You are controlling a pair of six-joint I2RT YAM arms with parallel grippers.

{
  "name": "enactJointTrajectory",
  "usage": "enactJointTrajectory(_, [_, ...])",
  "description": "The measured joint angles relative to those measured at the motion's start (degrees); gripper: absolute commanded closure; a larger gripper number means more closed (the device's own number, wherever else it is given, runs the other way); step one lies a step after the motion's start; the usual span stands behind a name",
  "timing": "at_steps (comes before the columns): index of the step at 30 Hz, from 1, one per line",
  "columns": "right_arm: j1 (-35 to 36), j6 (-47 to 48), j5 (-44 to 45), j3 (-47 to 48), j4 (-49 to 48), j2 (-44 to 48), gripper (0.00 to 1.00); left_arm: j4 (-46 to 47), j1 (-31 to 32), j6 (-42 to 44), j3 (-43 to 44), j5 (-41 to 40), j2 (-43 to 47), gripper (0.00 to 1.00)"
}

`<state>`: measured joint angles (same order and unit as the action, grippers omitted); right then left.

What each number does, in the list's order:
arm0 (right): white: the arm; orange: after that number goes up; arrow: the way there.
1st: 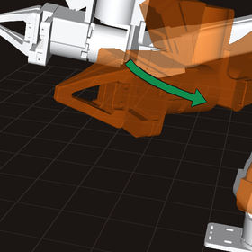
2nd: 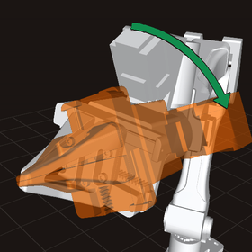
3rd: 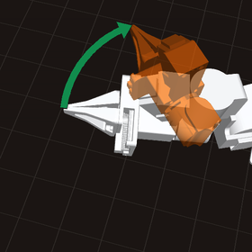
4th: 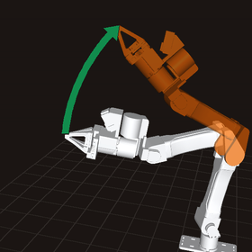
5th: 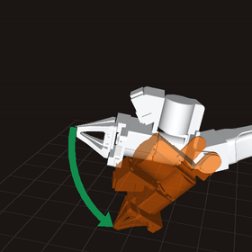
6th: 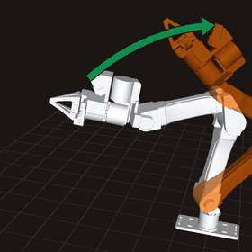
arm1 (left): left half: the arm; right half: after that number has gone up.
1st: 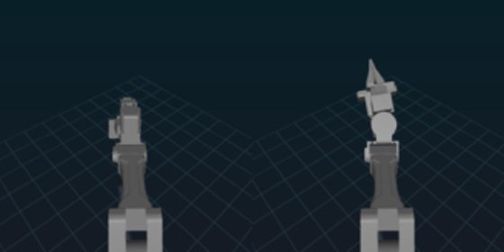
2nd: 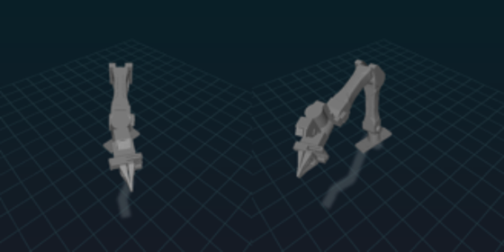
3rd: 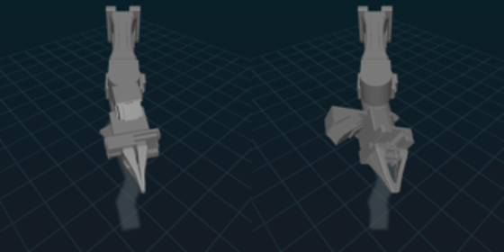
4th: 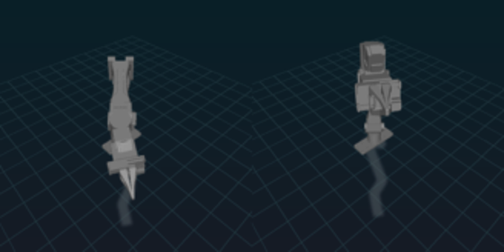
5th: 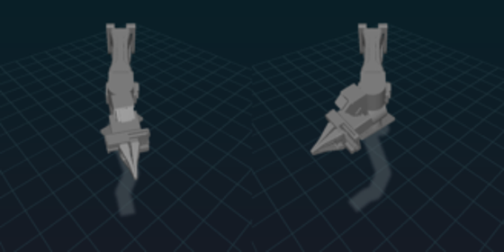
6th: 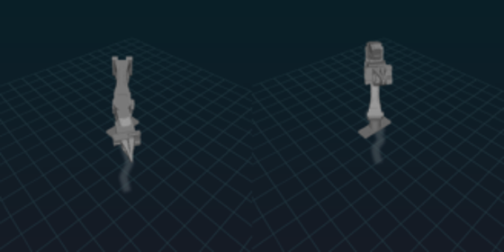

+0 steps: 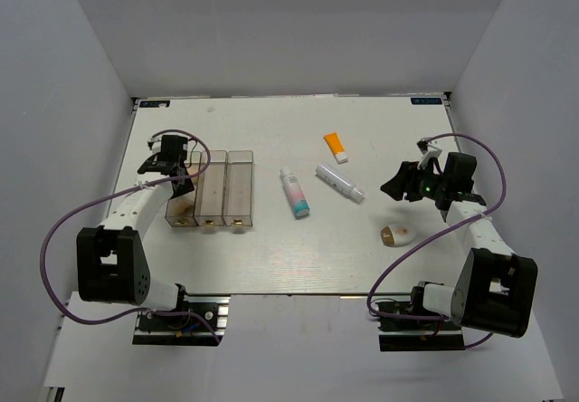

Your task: Organize the makeup

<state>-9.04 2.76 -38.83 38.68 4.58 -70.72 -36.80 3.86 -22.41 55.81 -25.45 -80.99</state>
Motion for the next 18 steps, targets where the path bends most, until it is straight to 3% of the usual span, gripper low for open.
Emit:
enactJointTrajectory(4, [0.0,0.33,-0.55,0.0,0.04,-0.02,0.4,-0.48,0.11,-0.09,0.11,0.17,1.01,0.44])
enactJointTrajectory(6, [0.02,0.79,-1.11,0.02,0.11,-0.04,0.41,-0.85,0.33,-0.15,0.52,0.59,2.91,0.69])
enactJointTrajectory(8, [0.07,1.55,-1.97,0.13,0.26,-0.2,0.51,-0.63,0.52,1.22,1.73,3.04,5.42,0.86])
enactJointTrajectory(9, [0.09,2.21,-2.29,0.2,0.35,-0.28,0.57,-0.09,0.61,1.66,2.51,5.01,6.78,0.88])
enactJointTrajectory(10, [0.13,2.75,-2.67,0.22,0.44,-0.39,0.72,0.52,0.72,2.43,3.32,7.13,7.89,0.88])
enactJointTrajectory(13, [0.52,4.28,-3.56,0.46,1.03,-1.03,0.97,4.2,1.4,3.02,5.4,16.79,9.97,0.86])
enactJointTrajectory(14, [0.66,4.92,-3.76,0.57,1.29,-1.27,0.99,5.77,2.03,2.84,5.75,20.04,10.03,0.84])
enactJointTrajectory(16, [1.16,5.4,-3.91,0.85,1.66,-1.62,0.89,8.37,3.8,1.73,6.03,26.62,9.11,0.79])
enactJointTrajectory(17, [1.38,5.46,-4.04,0.98,1.7,-1.77,0.79,9.33,5.09,1.07,6.23,29.14,7.96,0.76])
enactJointTrajectory(18, [1.66,5.66,-4.09,1.18,1.75,-1.88,0.65,10.01,6.47,0.42,6.62,31.26,6.58,0.66])
